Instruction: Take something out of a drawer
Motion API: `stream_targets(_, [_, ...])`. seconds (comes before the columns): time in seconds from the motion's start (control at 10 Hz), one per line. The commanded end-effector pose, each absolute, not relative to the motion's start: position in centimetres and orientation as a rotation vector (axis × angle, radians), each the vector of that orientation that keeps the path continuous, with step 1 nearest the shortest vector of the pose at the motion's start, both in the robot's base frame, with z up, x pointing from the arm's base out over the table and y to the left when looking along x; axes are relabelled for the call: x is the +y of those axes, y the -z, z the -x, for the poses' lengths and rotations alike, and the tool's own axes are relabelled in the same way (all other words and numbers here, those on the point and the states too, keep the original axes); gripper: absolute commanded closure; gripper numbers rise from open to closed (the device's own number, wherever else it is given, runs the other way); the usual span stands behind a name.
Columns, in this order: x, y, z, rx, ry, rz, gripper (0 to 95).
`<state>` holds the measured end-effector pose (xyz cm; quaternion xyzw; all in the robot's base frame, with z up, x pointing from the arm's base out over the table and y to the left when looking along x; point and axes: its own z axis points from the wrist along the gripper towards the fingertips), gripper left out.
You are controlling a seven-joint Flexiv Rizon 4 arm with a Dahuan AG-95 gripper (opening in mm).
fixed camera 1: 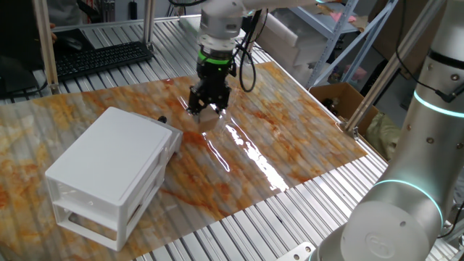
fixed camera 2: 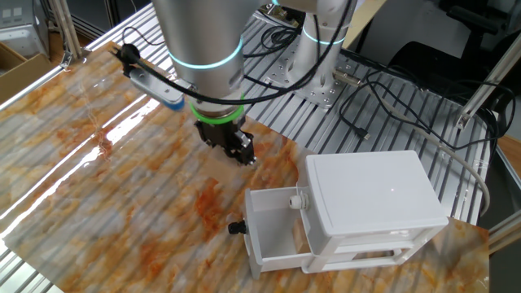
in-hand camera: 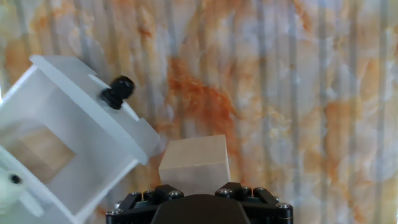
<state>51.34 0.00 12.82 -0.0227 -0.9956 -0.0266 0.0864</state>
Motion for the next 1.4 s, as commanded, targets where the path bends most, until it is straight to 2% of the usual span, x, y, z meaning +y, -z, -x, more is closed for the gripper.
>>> stream_targets(0.1, [-0.6, -12.5, -50.6, -2.972, 0.08, 0.049, 95.0])
stream_targets(1.3, [-0.4, -7.5, -50.0, -3.032, 0.128, 0.093, 95.0])
stream_targets(1.4, [-0.3, -7.0, -50.1, -3.036, 0.13, 0.095, 76.0])
